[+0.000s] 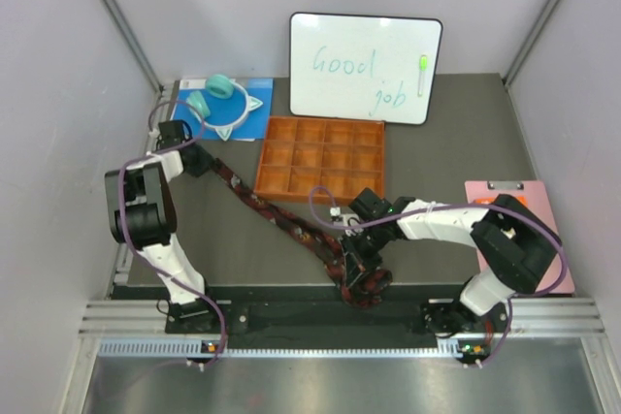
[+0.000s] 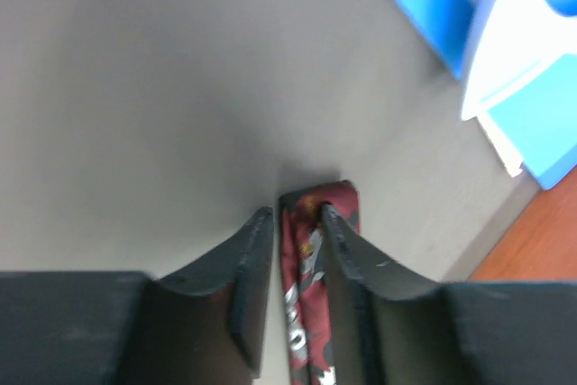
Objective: Roll the ties
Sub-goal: Flatten out the tie at the center of the board.
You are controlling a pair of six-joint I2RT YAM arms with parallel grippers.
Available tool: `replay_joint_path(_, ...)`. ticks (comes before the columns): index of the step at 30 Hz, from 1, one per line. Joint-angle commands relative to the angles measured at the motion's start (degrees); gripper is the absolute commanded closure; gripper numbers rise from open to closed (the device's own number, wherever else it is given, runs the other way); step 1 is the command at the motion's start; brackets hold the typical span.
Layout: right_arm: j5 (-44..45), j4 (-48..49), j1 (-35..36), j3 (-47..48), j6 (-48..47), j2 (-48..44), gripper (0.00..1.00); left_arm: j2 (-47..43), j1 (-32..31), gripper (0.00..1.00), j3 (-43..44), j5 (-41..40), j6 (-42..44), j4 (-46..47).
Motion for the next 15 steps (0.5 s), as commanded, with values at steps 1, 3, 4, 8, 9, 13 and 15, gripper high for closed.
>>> replay_joint_path(1, -2.04, -0.35, -0.19, -0.46, -2.10, 0.77, 1.00, 5.27, -1.37, 0.69, 0.21, -1.97, 0.70, -0.14)
replay_joint_path(3, -2.39, -0.26, -0.19, -0.20, -1.83, 1.38, 1.00, 6.23, -1.81, 0.72, 0.30, -2.15, 0.61, 0.74)
replay_joint_path(4, -2.31, -0.17, -0.10, -0.20, -1.74, 1.65, 1.00, 6.41, -1.99, 0.74, 0.21, -2.15, 0.61, 1.18)
replay_joint_path(8, -2.48, -0.17, -0.10, 0.68, -2.01, 3.14, 1.00, 6.68, -2.17, 0.80, 0.30, -1.18, 1.05, 1.88)
replay_joint_path(9, -2.48, -0.17, -0.10, 0.85, -2.01, 3.93, 1.00, 6.16, -2.17, 0.83, 0.12, -1.36, 1.14, 2.06)
replay_joint_path(13, -2.48, -0.52, -0.19, 2.26, -2.10, 5.60, 1.00, 5.28, -2.17, 0.98, -0.32, -1.10, 1.05, 2.68)
replay_joint_path(15, -2.31, -1.31, -0.10, 3.49, -2.18, 6.13, 1.00, 3.62, -2.17, 1.00, -0.49, -1.18, 0.79, 2.42)
